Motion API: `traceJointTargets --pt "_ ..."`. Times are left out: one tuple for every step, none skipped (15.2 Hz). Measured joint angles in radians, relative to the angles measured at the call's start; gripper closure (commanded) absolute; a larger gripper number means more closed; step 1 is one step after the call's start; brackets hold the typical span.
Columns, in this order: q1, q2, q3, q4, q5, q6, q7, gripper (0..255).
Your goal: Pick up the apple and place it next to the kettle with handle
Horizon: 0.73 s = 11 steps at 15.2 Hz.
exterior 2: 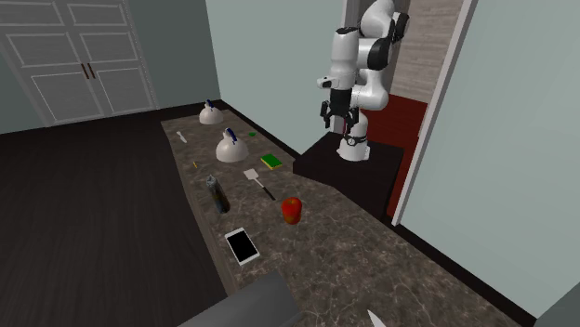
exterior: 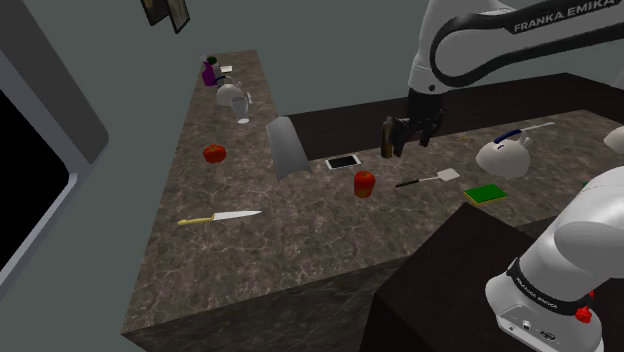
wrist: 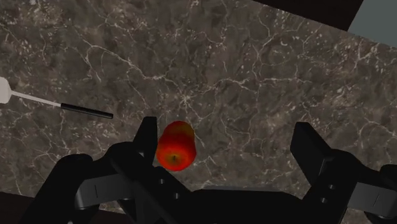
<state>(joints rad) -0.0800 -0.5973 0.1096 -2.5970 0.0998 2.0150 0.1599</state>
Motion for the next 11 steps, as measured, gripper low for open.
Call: traceJointTargets --pt "-0.002 0.017 0.007 -0.016 0.002 0.041 0.013 0" --pt "-0.008 0.047 0.010 -0.025 0.000 0.086 0.019 0" --pt "-0.015 0.084 0.013 -0.032 -0.002 0.137 0.027 0" --pt "-0.021 0.115 0.017 -0.040 -0.004 0.183 0.035 0" --pt "-0.028 0.150 0.019 -0.040 -0.007 0.225 0.043 0" --pt "-0.035 0.187 0.021 -0.048 -0.011 0.276 0.049 0" --pt "-0.041 0.227 0.026 -0.046 -0.015 0.321 0.061 0" --pt "-0.047 0.255 0.027 -0.058 -0.019 0.367 0.069 0" --pt "-0.058 0.300 0.026 -0.047 -0.028 0.409 0.074 0" --pt "-0.064 0.338 0.030 -0.046 -0.035 0.452 0.088 0" --pt "-0.073 0.375 0.030 -0.036 -0.044 0.487 0.098 0"
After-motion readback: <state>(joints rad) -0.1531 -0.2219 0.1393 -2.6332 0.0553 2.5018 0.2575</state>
